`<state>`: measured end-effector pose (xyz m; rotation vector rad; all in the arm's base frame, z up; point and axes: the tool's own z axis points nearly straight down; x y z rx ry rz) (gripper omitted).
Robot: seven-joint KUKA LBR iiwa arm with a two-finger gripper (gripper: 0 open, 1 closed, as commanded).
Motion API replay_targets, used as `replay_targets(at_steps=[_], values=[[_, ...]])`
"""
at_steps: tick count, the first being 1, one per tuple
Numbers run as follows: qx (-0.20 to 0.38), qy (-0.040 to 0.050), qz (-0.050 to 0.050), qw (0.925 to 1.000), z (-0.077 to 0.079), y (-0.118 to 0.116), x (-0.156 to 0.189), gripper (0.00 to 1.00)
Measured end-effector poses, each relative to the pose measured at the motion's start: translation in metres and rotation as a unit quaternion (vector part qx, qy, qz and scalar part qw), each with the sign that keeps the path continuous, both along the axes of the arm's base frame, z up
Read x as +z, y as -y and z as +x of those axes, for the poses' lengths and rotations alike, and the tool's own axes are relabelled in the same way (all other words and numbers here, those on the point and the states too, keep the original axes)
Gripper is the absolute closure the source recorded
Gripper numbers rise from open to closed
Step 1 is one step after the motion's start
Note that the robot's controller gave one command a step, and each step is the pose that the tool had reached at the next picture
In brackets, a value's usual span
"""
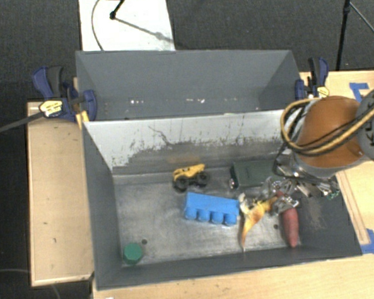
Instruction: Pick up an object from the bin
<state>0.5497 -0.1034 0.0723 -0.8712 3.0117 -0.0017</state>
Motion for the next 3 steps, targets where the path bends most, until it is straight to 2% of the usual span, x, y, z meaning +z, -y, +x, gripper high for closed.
replay_targets(at_steps=[1, 2, 3], values=[[0.000, 0.0000, 0.000, 1.0000, 0.000, 0.000, 0.000, 1.00], [0.037, 0.0030, -0.002, 0.9993, -0.001, -0.007, 0.001, 1.00], [0.083, 0.0000, -0.001, 0.9966, -0.011, 0.015, 0.153, 1.00]])
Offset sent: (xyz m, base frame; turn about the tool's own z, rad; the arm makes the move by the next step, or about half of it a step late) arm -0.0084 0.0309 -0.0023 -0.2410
